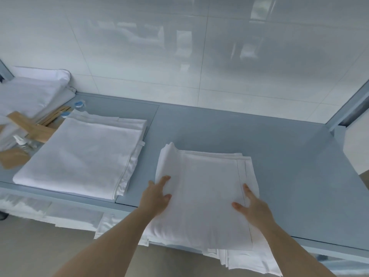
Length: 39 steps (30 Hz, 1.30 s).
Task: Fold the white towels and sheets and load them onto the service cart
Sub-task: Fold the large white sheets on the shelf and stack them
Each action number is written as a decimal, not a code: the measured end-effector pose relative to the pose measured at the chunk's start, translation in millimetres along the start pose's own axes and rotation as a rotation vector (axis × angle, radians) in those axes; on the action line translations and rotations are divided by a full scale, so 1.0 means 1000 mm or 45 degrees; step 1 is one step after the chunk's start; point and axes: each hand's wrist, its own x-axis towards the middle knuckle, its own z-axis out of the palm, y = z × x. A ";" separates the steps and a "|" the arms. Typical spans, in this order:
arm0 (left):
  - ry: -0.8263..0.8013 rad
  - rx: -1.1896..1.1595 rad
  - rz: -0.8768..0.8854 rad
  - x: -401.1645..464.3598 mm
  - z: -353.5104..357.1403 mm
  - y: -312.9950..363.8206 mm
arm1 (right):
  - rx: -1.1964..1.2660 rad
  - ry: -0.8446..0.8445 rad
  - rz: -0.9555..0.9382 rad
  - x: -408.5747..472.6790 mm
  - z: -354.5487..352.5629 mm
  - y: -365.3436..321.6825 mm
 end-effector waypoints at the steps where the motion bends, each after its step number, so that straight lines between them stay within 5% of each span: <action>1: 0.018 -0.011 0.014 -0.004 0.001 0.002 | 0.047 -0.014 -0.026 -0.001 -0.002 0.002; 16: 0.328 0.084 0.180 0.002 -0.083 -0.018 | 0.359 0.303 -0.169 -0.016 0.012 -0.079; 28: 0.484 -0.001 0.237 0.077 -0.221 -0.187 | 0.358 0.424 -0.303 -0.003 0.067 -0.300; 39: 0.367 -0.129 0.226 0.117 -0.291 -0.322 | 0.288 0.386 -0.299 0.005 0.144 -0.434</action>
